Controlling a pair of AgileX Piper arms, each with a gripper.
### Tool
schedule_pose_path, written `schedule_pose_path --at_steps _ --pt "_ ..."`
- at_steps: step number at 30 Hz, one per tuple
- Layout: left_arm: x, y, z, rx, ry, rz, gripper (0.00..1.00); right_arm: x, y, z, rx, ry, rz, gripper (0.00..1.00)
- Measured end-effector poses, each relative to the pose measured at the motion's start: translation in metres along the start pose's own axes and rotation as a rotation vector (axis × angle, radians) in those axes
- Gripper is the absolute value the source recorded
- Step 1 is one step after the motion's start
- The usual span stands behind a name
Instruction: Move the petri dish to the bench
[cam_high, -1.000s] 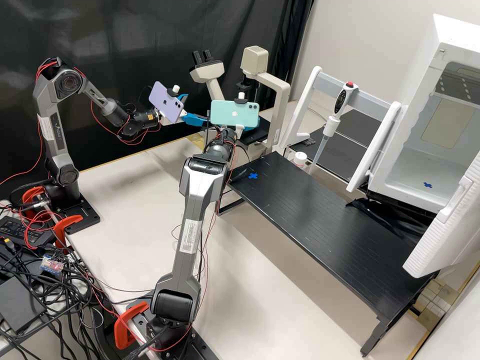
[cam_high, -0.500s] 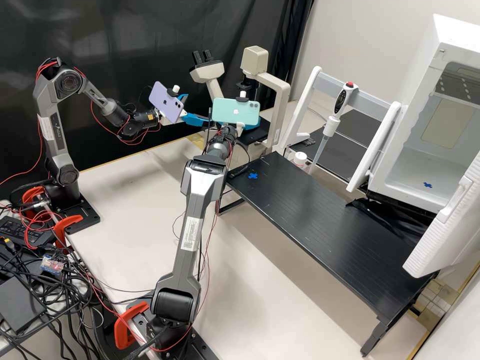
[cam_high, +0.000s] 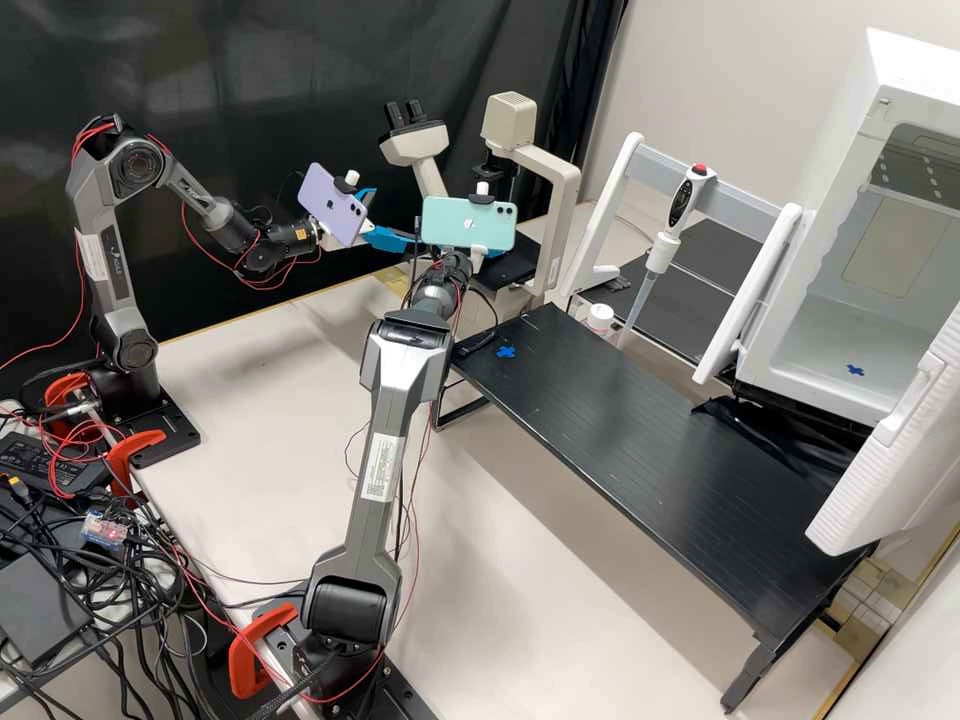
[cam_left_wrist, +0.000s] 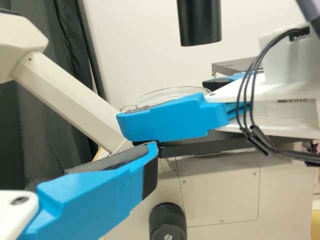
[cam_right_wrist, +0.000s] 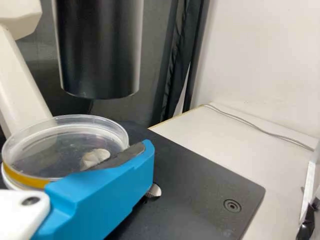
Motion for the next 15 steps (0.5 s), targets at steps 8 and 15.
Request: schedule_pose_path --at_steps 8,15 --pt "0.0000 0.0000 0.0000 0.000 0.000 0.000 1.00 0.0000 0.0010 0.0005 0.007 -0.009 0.014 0.00" --pt "0.0000 0.0000 0.0000 0.000 0.000 0.000 1.00 0.0001 0.0008 0.0015 0.012 -0.017 0.016 0.00"
